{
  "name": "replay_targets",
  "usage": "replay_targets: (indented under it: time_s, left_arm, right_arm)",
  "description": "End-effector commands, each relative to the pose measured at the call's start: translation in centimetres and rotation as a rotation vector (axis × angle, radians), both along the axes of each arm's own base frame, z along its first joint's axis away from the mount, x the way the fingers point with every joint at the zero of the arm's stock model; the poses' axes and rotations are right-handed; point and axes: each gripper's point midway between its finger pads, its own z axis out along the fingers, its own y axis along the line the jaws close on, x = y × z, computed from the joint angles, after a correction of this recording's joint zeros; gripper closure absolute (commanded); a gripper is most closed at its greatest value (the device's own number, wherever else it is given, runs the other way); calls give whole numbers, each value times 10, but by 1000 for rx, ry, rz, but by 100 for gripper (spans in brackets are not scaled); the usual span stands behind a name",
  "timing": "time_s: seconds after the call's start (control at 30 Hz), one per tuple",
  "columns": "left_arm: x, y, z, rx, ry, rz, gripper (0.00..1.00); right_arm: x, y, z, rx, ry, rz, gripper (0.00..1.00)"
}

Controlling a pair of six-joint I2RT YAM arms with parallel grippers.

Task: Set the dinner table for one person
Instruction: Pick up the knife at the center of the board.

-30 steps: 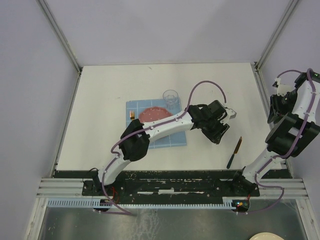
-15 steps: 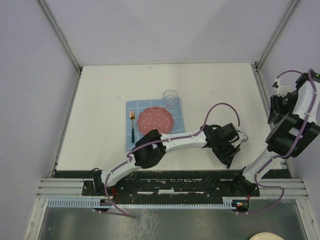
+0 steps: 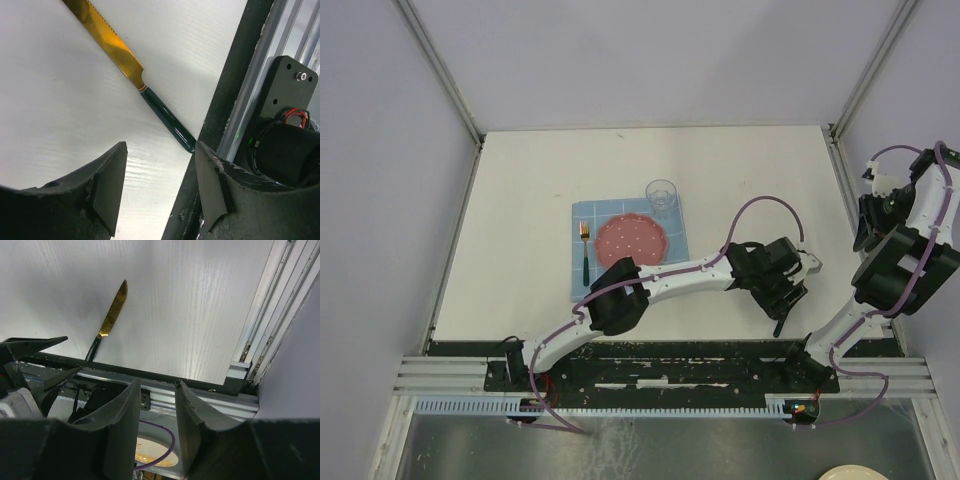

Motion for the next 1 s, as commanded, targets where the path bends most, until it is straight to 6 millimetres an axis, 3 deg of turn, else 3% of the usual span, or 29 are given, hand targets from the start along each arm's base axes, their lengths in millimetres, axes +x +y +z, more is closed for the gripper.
replay_targets:
  time_s: [0.0,0.27,0.5,0.7,0.97]
  left_arm:
    - [3,-20,16,-79,5,16,36]
    - [-3,-32,6,-78,17,42,36]
    - [-4,-51,22,-150,-24,51,36]
    - [-4,-43,2,-102,-21,63,37]
    - [3,-16,-33,43,-90,77,38]
  right_arm:
    - [-3,2,7,2,-34,3,59]
    - [-3,2,10,5,-54,-14,59]
    - [-8,5,10,20,-50,-17,59]
    - [-12,1,14,6,-58,-24,59]
    - [-11,3,18,19,-66,-30,60]
